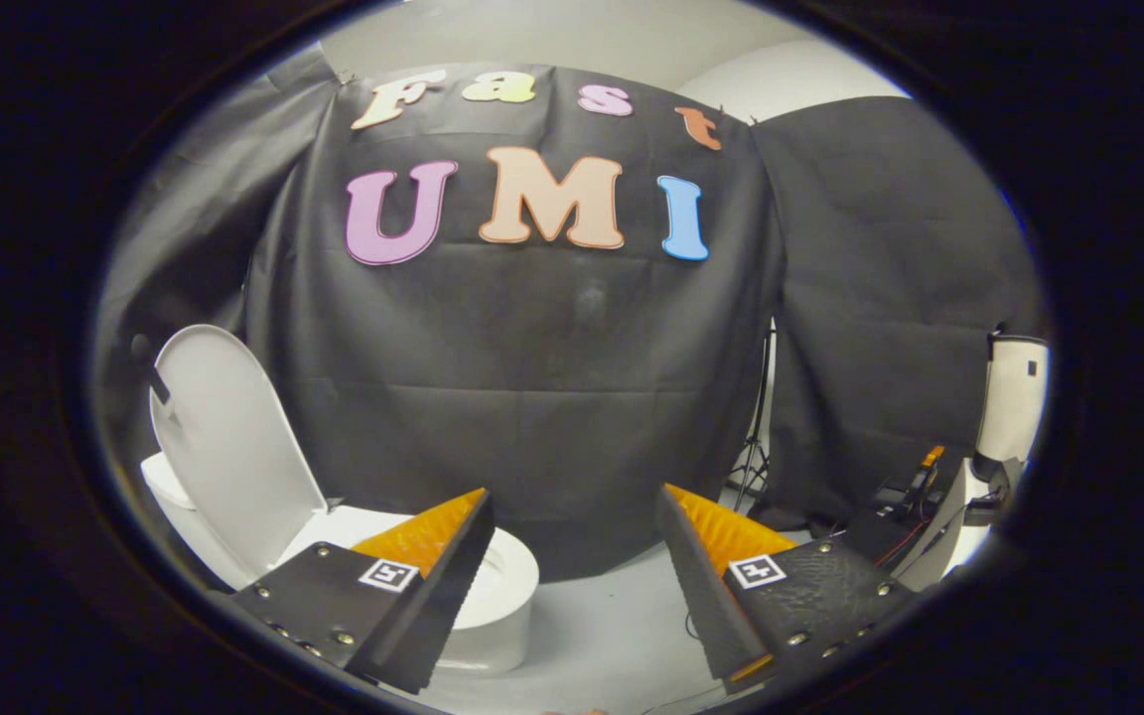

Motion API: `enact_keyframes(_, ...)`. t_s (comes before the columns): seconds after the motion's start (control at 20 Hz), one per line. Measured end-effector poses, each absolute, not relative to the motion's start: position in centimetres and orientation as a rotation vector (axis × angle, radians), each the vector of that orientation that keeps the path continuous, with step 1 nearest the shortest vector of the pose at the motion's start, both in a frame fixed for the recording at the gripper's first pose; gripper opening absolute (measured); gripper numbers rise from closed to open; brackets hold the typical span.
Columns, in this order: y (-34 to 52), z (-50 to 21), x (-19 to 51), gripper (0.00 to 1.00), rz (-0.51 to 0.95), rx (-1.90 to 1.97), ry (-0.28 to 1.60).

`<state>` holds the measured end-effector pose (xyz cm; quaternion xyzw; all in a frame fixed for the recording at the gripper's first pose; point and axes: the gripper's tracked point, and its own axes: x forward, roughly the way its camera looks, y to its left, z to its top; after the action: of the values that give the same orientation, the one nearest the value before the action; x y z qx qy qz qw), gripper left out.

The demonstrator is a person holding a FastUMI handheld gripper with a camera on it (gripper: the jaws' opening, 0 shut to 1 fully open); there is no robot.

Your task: Open the toilet lid.

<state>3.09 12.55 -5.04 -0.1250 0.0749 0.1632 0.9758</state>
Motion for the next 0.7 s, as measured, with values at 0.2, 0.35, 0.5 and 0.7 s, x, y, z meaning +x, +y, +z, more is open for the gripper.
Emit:
enact_keyframes(0.2,12.50,-4.61,3.01,0.98,0.325,-0.239,0.141)
enact_keyframes(0.35,12.57,-4.52,2.96,0.98,0.327,-0.236,0.139)
enact_keyframes(0.5,12.45,-4.58,3.13,0.98,0.323,-0.239,0.143)
enact_keyframes(0.7,12.45,-4.80,2.92,0.98,0.326,-0.243,0.150)
